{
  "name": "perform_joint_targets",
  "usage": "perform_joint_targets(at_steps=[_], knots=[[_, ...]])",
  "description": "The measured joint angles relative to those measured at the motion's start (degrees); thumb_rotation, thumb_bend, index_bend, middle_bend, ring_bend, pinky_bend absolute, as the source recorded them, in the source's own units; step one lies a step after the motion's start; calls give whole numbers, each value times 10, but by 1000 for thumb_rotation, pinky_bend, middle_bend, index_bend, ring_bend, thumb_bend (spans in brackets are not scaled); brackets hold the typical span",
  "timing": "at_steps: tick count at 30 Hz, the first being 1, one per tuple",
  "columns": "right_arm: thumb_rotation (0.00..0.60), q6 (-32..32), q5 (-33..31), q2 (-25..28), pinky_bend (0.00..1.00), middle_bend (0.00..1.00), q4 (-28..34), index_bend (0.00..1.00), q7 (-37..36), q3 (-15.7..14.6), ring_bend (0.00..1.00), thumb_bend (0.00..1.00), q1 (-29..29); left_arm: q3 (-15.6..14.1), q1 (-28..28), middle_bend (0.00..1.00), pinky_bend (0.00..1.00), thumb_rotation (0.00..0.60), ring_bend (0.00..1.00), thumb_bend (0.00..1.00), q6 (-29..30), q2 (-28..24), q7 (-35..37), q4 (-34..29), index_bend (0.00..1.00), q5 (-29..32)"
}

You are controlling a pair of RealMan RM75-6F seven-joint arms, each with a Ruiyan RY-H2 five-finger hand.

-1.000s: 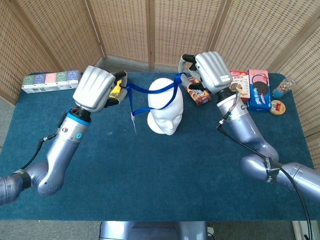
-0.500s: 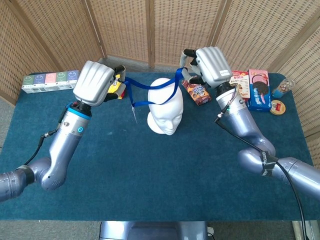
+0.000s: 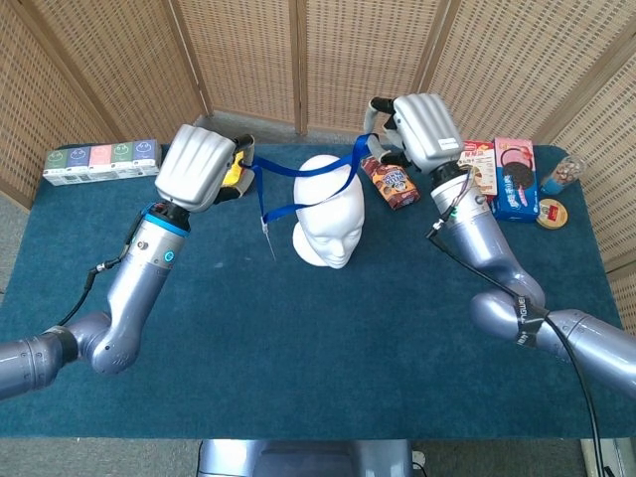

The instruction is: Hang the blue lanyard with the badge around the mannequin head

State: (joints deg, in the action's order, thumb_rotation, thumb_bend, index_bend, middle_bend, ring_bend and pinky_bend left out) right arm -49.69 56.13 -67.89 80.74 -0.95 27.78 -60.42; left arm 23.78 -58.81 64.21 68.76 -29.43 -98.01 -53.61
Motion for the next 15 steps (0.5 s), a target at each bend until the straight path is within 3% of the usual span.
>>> perform_joint_targets(at_steps=[15], knots=[[600, 5, 1, 0, 1000, 1000, 5, 799, 4, -15, 1000, 489, 7, -25, 5, 1000, 1000, 557, 1000, 427, -3, 3, -1, -11, 619, -12]])
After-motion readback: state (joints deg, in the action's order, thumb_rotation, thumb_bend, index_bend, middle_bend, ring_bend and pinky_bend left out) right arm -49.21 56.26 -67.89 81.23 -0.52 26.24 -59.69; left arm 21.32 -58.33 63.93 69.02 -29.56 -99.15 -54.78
